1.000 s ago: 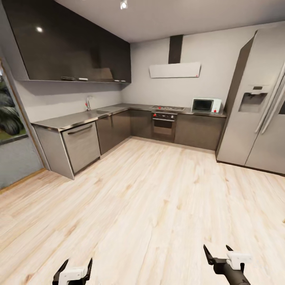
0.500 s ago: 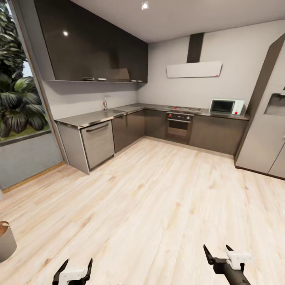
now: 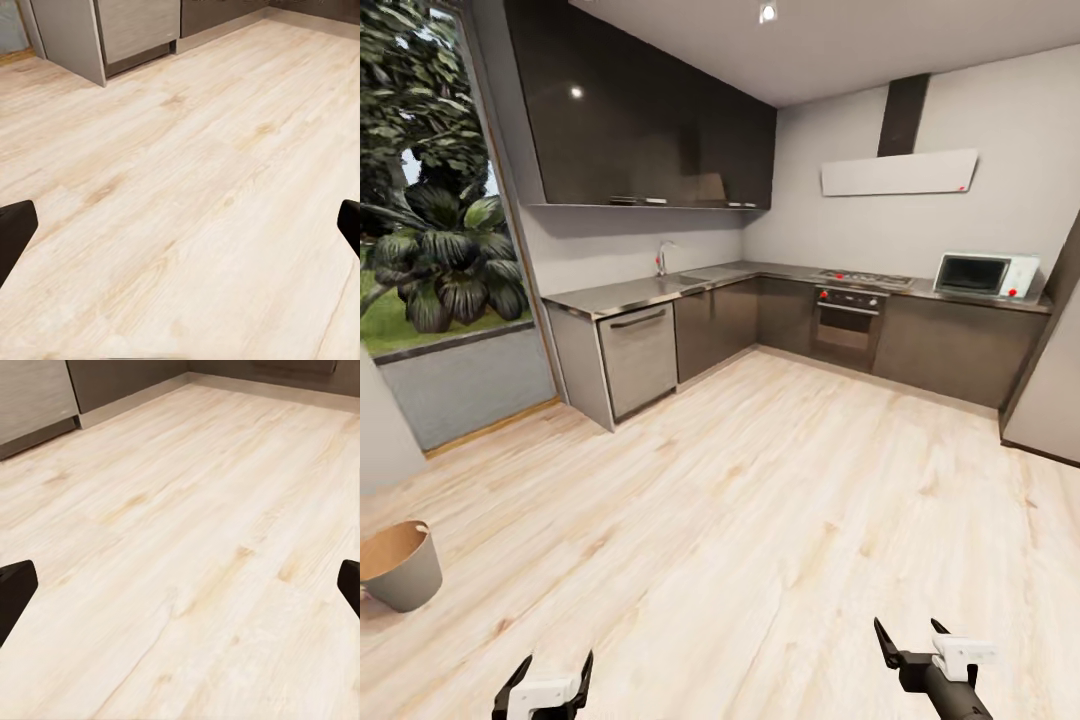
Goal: Put the three can of soda from the living room inside the tash can in the kitchen.
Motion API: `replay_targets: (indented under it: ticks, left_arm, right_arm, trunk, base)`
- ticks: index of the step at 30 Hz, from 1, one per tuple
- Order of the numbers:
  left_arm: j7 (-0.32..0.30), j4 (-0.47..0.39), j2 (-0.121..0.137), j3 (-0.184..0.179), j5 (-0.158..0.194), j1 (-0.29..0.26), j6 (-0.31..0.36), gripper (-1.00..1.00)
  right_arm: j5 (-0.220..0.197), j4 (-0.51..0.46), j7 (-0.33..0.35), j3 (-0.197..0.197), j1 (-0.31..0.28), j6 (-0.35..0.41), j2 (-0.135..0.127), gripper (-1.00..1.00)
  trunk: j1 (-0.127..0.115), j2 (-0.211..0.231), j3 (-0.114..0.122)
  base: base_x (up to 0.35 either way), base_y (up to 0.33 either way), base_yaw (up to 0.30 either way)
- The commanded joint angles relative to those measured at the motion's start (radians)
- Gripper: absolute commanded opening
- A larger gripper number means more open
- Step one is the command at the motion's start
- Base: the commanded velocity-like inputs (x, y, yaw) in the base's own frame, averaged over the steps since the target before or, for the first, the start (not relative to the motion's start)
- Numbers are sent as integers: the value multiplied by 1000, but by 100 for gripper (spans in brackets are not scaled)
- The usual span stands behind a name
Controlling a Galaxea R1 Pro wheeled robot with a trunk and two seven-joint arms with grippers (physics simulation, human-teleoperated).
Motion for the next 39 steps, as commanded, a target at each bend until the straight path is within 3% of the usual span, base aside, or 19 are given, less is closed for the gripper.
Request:
replay_targets:
  ticks: [1, 33, 39]
  left_arm:
    - [0, -1, 1, 0, 2, 0, 0, 100]
    - [0, 0, 1, -2, 4, 1, -2, 100]
    - [-4, 1, 2, -1, 4, 1, -3, 100]
  right_arm:
    - [0, 0, 0, 0, 0, 0, 0, 100]
    - [0, 5, 1, 2, 0, 0, 0, 100]
    - [2, 15, -1, 25, 0, -1, 0, 100]
  trunk:
    - [0, 0, 0]
    - [0, 0, 0]
    - [0, 0, 0]
  base:
    - [0, -306, 252]
    - [0, -308, 252]
    - [0, -137, 252]
